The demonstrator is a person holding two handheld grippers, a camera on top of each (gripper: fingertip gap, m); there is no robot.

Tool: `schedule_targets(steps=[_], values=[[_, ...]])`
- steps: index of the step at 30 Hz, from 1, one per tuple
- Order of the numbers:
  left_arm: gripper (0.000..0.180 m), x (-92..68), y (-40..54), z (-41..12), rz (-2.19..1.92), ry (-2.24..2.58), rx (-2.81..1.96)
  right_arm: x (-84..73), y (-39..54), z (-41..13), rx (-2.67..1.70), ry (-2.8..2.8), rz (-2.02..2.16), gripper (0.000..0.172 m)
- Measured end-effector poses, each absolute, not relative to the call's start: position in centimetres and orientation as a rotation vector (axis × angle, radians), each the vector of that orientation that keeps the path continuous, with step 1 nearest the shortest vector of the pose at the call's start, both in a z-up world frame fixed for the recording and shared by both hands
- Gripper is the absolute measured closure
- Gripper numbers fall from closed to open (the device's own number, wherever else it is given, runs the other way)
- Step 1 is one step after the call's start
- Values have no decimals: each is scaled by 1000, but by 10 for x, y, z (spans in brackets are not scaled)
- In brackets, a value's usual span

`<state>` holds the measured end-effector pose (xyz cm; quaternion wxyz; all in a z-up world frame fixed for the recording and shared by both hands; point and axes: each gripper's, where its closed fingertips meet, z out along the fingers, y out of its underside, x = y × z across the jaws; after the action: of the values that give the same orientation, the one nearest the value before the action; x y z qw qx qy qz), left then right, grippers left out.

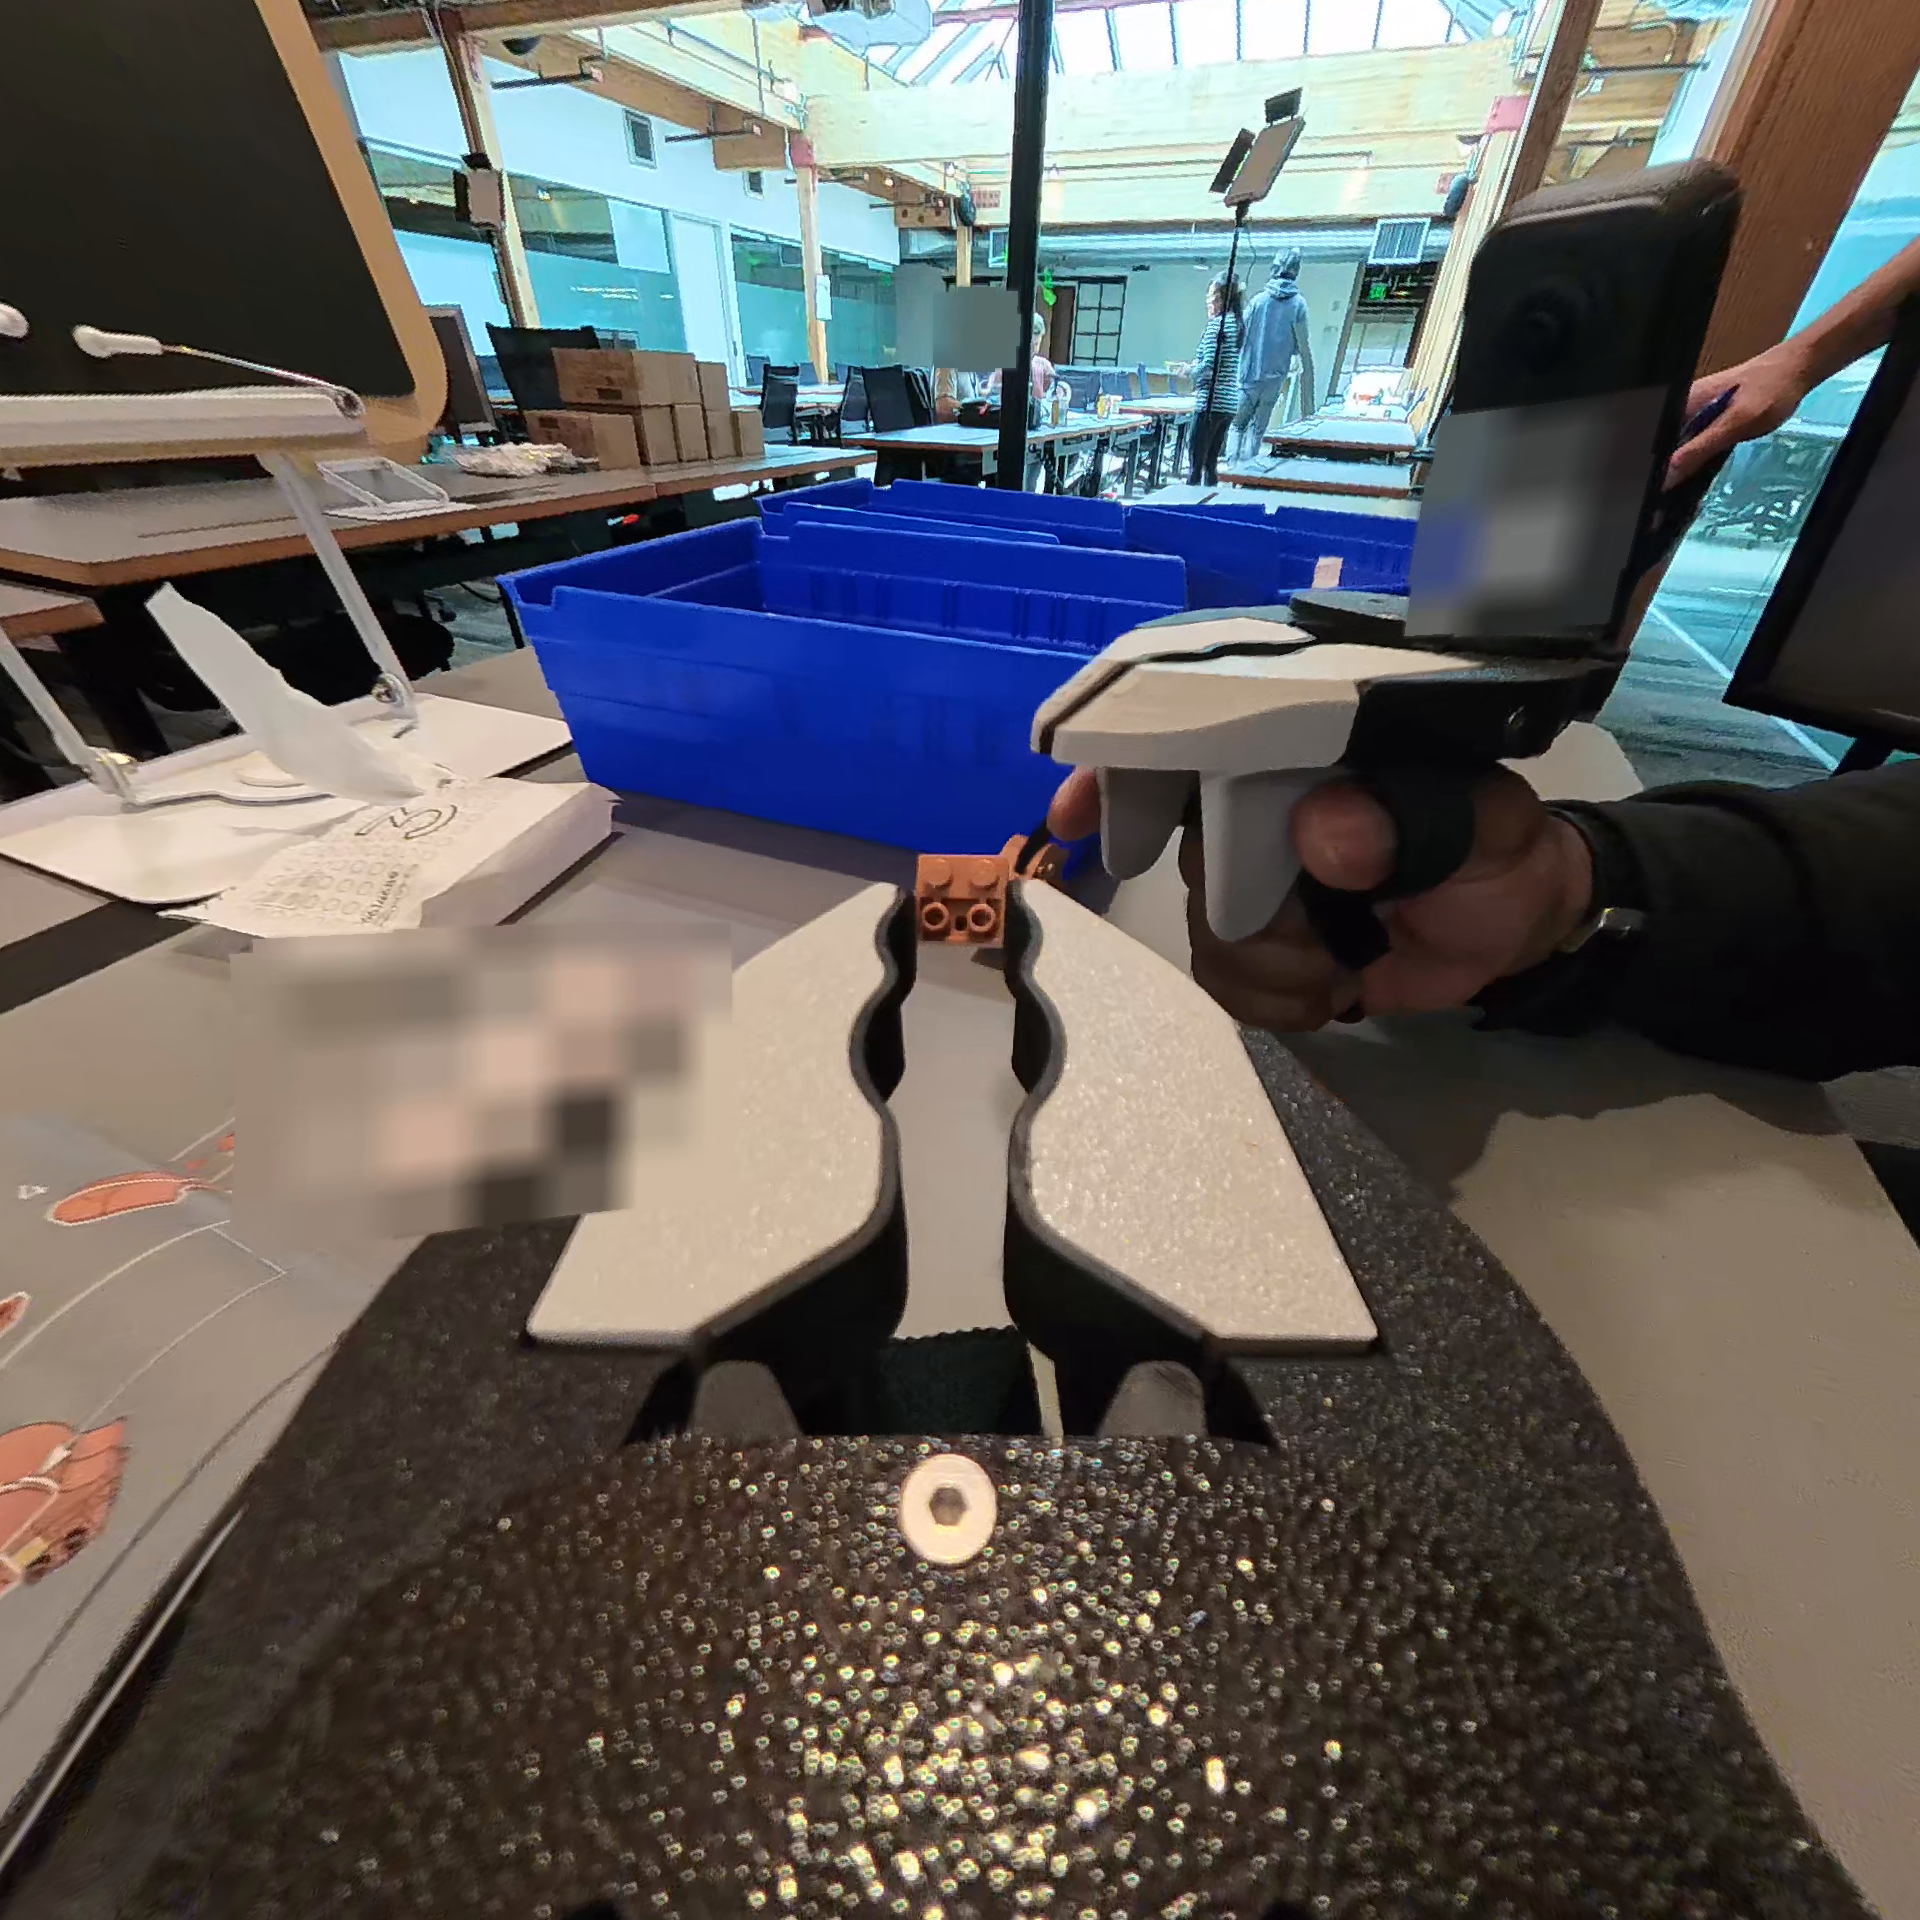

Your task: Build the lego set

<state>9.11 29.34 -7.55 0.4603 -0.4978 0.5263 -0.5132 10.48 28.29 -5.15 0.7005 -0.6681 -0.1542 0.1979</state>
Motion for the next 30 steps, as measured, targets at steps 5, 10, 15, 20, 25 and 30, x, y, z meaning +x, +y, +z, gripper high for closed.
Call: schedule_targets(steps=[5, 10, 15, 20, 25, 30], values=[[165, 91, 289, -75, -1272, 1295, -1218, 107, 282, -54, -1490, -338, 418, 172], [165, 91, 289, -73, -1277, 1283, -1217, 112, 281, -53, -1478, -319, 405, 172], [165, 92, 288, -73, -1282, 1276, -1219, 110, 280, -55, -1476, -330, 391, 172], [165, 92, 287, -74, -1295, 1272, -1227, 110, 281, -58, -1485, -328, 395, 172], [165, 92, 289, -75, -1285, 1264, -1236, 109, 280, -59, -1487, -325, 396, 172], [165, 93, 290, -76, -1284, 1261, -1243, 109, 281, -60, -1491, -321, 408, 172]])
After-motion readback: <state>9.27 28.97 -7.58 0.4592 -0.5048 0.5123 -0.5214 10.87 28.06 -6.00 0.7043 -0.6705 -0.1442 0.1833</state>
